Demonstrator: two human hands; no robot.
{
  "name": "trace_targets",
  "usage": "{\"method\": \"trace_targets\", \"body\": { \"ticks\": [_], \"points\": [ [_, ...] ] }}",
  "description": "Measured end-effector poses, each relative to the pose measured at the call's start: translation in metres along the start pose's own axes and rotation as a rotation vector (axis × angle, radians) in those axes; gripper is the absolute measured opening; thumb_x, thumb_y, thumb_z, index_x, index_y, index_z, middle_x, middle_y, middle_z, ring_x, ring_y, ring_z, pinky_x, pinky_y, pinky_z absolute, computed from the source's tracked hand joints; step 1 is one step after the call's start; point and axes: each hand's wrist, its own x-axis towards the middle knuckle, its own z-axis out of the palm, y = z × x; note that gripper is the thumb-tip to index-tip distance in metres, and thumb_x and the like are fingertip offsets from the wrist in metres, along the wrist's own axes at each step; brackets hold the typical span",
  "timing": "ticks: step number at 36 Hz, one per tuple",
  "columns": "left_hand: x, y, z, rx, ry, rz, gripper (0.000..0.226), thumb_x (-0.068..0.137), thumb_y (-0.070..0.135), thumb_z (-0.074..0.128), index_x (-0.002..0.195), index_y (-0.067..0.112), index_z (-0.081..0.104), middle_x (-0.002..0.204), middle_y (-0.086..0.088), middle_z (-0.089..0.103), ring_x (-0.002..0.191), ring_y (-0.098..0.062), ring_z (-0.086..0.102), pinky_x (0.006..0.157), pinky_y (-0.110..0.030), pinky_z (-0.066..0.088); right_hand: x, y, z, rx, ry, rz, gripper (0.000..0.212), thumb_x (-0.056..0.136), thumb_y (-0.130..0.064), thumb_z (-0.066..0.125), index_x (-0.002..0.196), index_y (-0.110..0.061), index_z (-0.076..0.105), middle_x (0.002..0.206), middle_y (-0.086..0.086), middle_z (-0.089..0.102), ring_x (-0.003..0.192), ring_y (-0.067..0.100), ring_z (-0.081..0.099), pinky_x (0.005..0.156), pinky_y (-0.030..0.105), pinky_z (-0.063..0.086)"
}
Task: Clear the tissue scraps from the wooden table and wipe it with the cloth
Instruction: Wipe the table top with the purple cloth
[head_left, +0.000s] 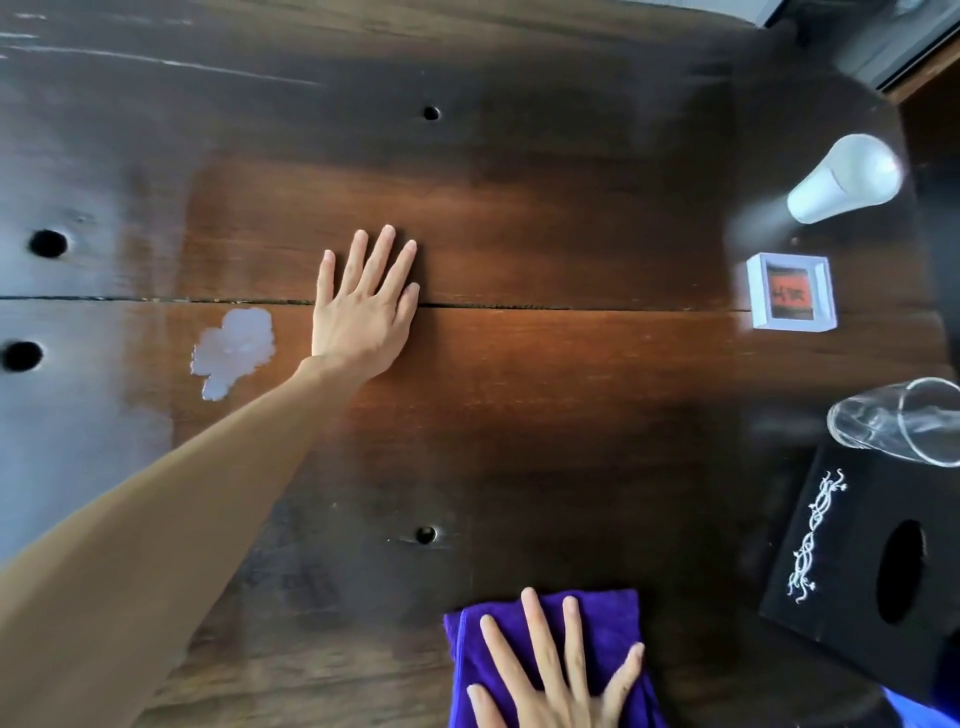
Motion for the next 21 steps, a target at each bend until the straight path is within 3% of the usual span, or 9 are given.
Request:
{"method": "trace_targets", "body": {
  "ticks": [7,14,21],
  "points": [
    [0.000,-0.006,-0.009,-0.032,-0.009,-0.002,0.053,0.108,0.047,0.016,0.161,0.040,0.018,0.173,0.008,0.005,0.159,-0.016,-0.003,0.125,-0.054,-0.007,0.037,-0.009,-0.019,0.078,-0.006,-0.029,0.086,0.071,-0.080,0.057,0.149,-0.055,0.032,0.162,-0.006,0.036,0.149,0.029,0.030,0.098,0.090,0.011],
    [0.014,-0.036,-0.025,-0.007,0.039,-0.023,0.051,0.108,0.044,0.022,0.159,0.040,0.025,0.172,0.004,0.010,0.159,-0.024,0.003,0.125,-0.056,0.000,0.124,-0.024,-0.054,0.148,0.050,-0.022,0.069,0.090,-0.079,0.034,0.153,-0.055,0.019,0.168,-0.008,0.019,0.155,0.029,0.017,0.101,0.088,0.006],
    [0.055,-0.058,-0.039,0.026,0.041,-0.070,0.054,0.107,0.045,0.021,0.160,0.042,0.018,0.173,0.006,0.006,0.159,-0.024,-0.001,0.126,-0.055,-0.003,0.239,-0.036,-0.096,0.137,0.151,-0.063,0.066,0.095,-0.076,0.025,0.155,-0.052,0.013,0.169,-0.007,0.012,0.156,0.029,0.007,0.102,0.086,0.005]
  ]
}}
